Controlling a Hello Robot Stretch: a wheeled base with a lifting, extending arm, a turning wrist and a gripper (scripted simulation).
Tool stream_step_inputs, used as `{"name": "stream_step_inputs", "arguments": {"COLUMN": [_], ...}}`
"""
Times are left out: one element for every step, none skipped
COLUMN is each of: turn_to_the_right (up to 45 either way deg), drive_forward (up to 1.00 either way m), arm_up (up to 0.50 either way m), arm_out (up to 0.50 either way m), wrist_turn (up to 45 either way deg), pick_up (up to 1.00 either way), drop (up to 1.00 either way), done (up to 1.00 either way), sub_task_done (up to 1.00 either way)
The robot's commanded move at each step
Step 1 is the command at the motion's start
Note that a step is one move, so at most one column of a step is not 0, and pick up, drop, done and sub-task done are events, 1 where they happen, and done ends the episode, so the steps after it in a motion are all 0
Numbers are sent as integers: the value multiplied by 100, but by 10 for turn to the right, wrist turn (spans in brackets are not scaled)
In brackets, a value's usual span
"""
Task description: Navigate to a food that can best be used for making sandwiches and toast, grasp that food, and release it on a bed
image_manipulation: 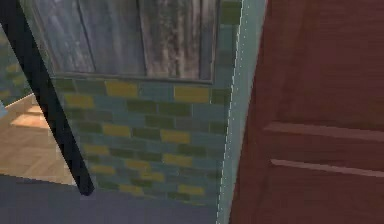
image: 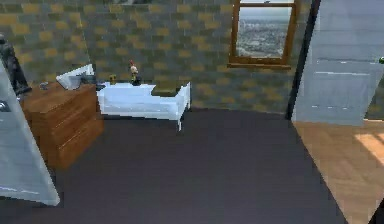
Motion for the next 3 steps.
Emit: {"name": "stream_step_inputs", "arguments": {"turn_to_the_right": [210,0,-90], "drive_forward": [0,5,0], "arm_up": [0,0,0], "arm_out": [0,0,0], "wrist_turn": [0,0,0], "pick_up": [0,0,0], "drop": [0,0,0], "done": [0,0,0], "sub_task_done": [0,0,0]}}
